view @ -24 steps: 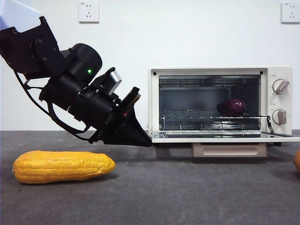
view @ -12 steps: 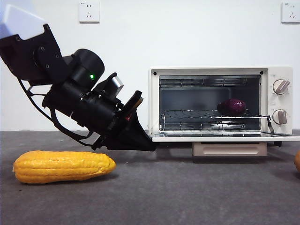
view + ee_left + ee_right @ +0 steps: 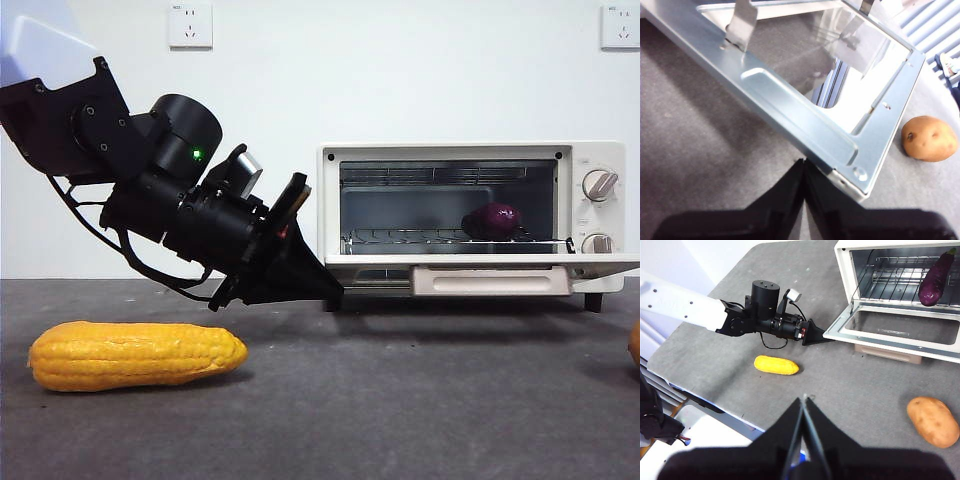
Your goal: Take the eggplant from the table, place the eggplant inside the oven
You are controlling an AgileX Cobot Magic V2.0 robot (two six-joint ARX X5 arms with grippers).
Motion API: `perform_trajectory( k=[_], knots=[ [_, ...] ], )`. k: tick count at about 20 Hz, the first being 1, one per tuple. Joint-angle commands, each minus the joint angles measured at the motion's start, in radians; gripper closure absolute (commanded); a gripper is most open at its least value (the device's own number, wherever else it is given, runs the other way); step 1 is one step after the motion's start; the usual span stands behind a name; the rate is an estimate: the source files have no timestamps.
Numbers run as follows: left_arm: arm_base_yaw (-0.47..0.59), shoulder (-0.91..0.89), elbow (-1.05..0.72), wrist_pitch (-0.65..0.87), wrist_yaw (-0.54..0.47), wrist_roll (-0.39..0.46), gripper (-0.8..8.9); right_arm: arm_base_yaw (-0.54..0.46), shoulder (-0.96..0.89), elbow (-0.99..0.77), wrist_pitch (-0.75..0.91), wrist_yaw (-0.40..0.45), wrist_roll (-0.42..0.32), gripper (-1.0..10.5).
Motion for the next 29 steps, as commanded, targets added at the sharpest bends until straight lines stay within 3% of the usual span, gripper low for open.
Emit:
perform_trajectory(
  k=[1,12,23,29],
  knots=[
    [-0.001,0.009,0.031,0.026,0.019,-0.022,8.2,0.002,-0.004,0.005,-0.022,-0.002,-0.01,9.6],
    [0.008,0.009,0.206,0.022,0.001,-0.043,8.2,0.002,-0.004,0.005,-0.022,0.0,-0.01,9.6],
    [0.02,0.009,0.292,0.02,-0.225,0.043,8.2,0.002,-0.004,0.005,-0.022,0.0,-0.01,9.6],
    [0.026,0.009,0.292,-0.003,-0.259,0.058,8.2,0.002,-0.003,0.005,-0.022,0.0,-0.011,9.6]
  ],
)
